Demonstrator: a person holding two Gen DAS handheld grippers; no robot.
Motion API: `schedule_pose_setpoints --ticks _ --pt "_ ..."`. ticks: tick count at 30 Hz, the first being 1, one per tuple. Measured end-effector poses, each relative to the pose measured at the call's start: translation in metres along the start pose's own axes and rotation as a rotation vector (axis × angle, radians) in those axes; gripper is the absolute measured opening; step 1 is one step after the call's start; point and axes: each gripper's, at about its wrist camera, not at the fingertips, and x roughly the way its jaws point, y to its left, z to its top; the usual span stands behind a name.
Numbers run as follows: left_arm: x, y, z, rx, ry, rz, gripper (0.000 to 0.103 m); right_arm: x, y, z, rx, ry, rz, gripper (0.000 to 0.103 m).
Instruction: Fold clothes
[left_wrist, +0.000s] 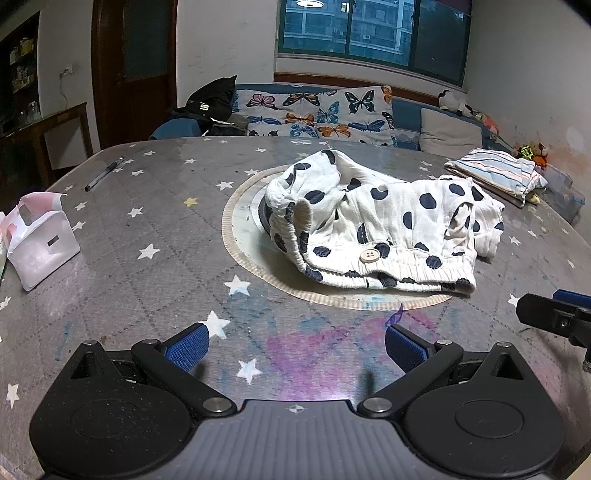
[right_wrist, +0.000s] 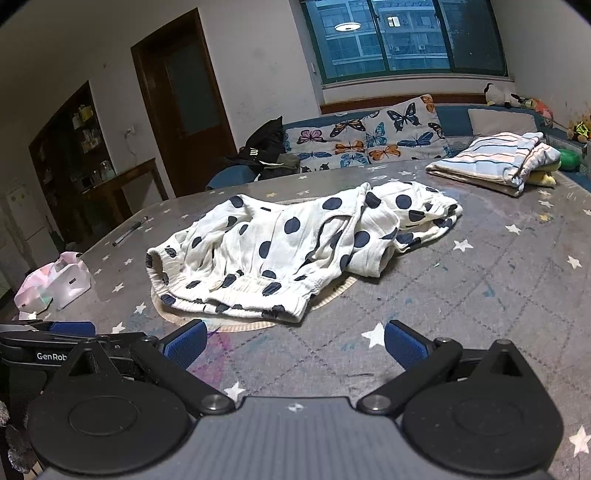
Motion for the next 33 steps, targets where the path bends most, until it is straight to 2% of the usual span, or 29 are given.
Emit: schedule_pose_setpoints --ticks 33 --pt "0.012 -0.001 0.008 0.010 0.018 0.014 0.103 0.019 0.002 0.007 -0.039 0.042 -0.005 0.103"
